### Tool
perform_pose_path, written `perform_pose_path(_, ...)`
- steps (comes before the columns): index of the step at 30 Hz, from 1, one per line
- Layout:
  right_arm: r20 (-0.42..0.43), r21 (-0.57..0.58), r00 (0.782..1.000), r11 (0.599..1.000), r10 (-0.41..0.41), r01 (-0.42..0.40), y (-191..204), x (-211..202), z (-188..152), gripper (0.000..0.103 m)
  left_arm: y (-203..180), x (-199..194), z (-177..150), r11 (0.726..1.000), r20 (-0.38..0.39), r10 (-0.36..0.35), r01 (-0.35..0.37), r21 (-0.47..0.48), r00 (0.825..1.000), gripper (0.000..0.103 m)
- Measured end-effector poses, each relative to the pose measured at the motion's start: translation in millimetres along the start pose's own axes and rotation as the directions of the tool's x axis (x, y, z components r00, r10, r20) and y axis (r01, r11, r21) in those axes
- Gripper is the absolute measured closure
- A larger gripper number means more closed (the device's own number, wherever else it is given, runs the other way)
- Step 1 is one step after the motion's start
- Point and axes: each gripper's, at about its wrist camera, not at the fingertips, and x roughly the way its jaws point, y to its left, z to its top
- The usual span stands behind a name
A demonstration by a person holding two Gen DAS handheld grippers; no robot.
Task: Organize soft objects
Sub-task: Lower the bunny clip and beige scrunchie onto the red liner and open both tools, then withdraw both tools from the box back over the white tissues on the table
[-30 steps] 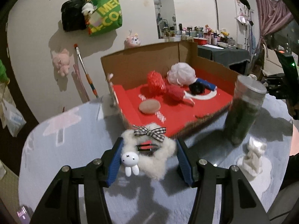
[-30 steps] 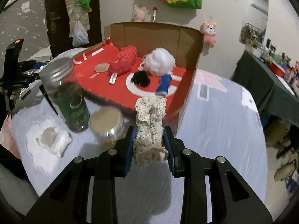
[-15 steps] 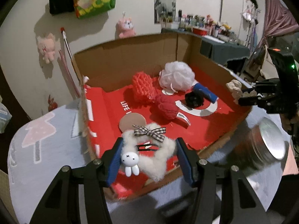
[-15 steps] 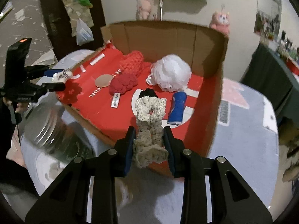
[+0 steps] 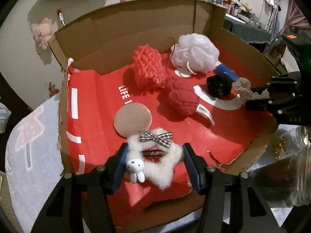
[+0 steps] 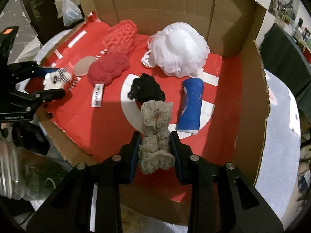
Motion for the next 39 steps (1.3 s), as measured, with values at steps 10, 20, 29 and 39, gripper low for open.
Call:
perform_pose_path(10,-0.033,-0.002,0.999,1.0,-0.015,0.015,2,5,5,0.073,1,11,0,1.0,-0.058,0.0,0.0,0.005,0.998,0.045)
perform_pose_path(20,-0.039,-0.015,0.999,1.0,-0.027,0.027,5,7,3,0.071,0,17,4,1.0,-0.088,0.002,-0.002,0.005,0.996,0.042)
perform_pose_path(29,-0.017,-0.042,0.999,0.998,-0.042,0.041,14,3,0,0.049,-5,13,6,1.0,-0.068,0.002,-0.001,0.022,0.998,0.031)
perform_pose_path(39,0.074,0.004,0.995,0.998,-0.059,0.059,11,-37,0,0.042,-9,-40,0,1.0,0.084,0.028,-0.027,-0.013,0.996,0.014)
